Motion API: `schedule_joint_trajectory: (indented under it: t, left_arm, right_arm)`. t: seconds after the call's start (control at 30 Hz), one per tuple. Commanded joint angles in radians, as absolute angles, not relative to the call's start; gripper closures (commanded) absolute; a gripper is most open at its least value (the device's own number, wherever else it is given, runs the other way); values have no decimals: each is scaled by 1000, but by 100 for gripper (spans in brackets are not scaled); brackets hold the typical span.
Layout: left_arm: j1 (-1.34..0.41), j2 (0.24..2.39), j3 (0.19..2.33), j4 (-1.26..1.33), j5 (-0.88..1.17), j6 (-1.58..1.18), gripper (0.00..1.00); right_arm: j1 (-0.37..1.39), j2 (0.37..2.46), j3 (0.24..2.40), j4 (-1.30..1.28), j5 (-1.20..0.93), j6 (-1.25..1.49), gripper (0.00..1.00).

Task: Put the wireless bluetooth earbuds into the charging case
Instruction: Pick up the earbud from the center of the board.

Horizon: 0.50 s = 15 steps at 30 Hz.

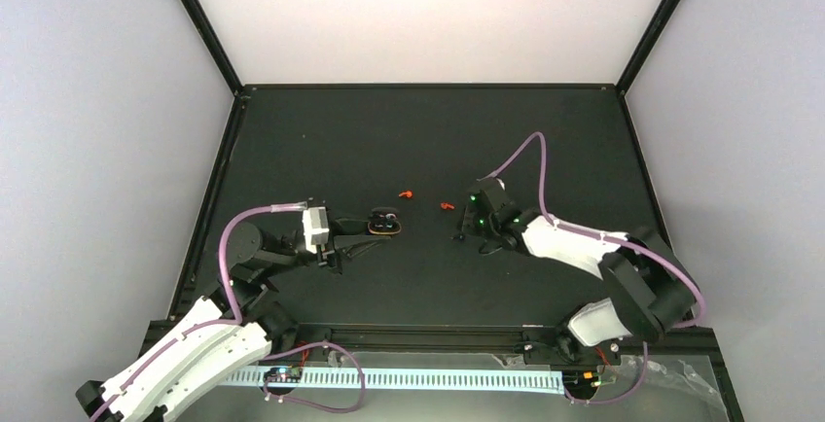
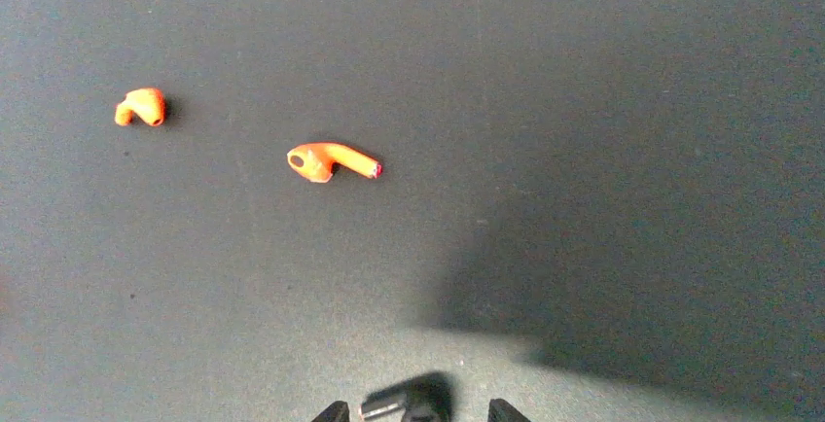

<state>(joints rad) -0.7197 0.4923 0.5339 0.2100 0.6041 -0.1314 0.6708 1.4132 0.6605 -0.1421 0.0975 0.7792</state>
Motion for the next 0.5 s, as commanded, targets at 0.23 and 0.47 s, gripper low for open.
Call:
schedule_joint_trajectory:
  t: [0.23, 0.47]
  left_arm:
    - [-738, 449, 539, 224, 557, -125, 98]
    - [-742, 444, 538, 226, 553, -123, 98]
  right_arm:
    - [668, 1544, 754, -145, 76, 827, 66]
    - [676, 1560, 759, -194, 84, 797, 66]
